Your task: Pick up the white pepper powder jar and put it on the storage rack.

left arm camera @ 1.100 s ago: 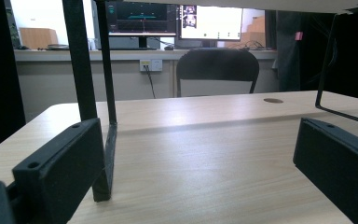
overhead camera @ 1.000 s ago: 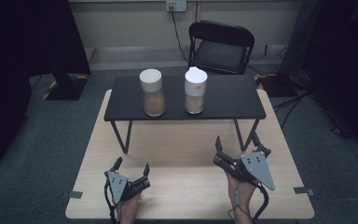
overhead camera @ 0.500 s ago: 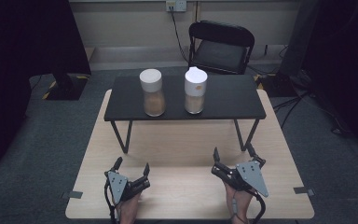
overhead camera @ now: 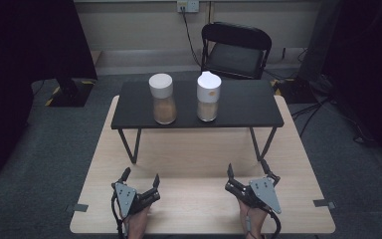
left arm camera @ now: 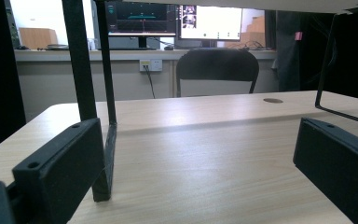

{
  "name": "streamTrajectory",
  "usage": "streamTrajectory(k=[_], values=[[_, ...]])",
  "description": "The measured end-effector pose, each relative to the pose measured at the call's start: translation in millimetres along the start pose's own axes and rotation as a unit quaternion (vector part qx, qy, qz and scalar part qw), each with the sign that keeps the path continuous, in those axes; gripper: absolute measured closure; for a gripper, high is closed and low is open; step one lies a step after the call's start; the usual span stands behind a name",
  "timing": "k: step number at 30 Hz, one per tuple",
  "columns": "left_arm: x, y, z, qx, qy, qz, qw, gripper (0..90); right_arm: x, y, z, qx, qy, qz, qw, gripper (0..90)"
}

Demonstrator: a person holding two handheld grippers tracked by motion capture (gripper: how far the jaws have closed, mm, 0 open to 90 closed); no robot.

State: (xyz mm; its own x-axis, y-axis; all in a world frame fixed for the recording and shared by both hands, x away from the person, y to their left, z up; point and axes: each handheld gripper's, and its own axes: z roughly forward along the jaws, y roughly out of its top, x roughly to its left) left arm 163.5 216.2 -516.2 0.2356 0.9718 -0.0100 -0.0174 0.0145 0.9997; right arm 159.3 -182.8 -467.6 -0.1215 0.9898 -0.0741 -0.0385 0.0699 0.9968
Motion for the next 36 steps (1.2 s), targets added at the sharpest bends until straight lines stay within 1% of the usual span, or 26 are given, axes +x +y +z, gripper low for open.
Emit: streamTrajectory(k=[2, 5, 10, 12, 15, 20, 27, 32, 36], values=[[0.0, 0.0, 0.0, 0.0, 0.0, 0.0, 1.0, 1.5, 1.5, -5.5, -2.6, 0.003, 0.002, 0.005, 1.0, 0.1], [0.0, 0.0, 0.0, 0.0, 0.0, 0.0, 1.0, 1.4, 1.8, -9.8, -3.7, 0.004, 0.005, 0.004, 1.0, 0.1], [0.0, 0.1, 0.0, 0.0, 0.0, 0.0, 1.0, 1.4, 2.5, -16.3, -4.3, 0.015, 0.011, 0.012, 0.9998, 0.1], [0.0, 0.1, 0.0, 0.0, 0.0, 0.0, 1.0, 1.4, 3.7, -21.2, -5.0, 0.016, 0.015, 0.01, 0.9997, 0.1], [0.1, 0.0, 0.0, 0.0, 0.0, 0.0, 1.0, 1.4, 4.6, -23.5, -5.2, 0.018, 0.018, 0.008, 0.9997, 0.1], [0.1, 0.0, 0.0, 0.0, 0.0, 0.0, 1.0, 1.4, 7.2, -28.9, -5.8, 0.022, 0.015, 0.006, 0.9996, 0.0], [0.1, 0.0, 0.0, 0.0, 0.0, 0.0, 1.0, 1.4, 5.0, -33.6, -6.5, 0.03, 0.021, 0.004, 0.9993, 0.0], [0.1, 0.0, 0.0, 0.0, 0.0, 0.0, 1.0, 1.4, 5.3, -36.2, -6.6, 0.029, 0.018, 0.006, 0.9994, 0.0], [0.1, 0.0, -0.1, 0.0, 0.0, 0.0, 1.0, 1.4, 5.2, -38.7, -8.1, 0.022, 0.016, 0.012, 0.9996, 0.0]])
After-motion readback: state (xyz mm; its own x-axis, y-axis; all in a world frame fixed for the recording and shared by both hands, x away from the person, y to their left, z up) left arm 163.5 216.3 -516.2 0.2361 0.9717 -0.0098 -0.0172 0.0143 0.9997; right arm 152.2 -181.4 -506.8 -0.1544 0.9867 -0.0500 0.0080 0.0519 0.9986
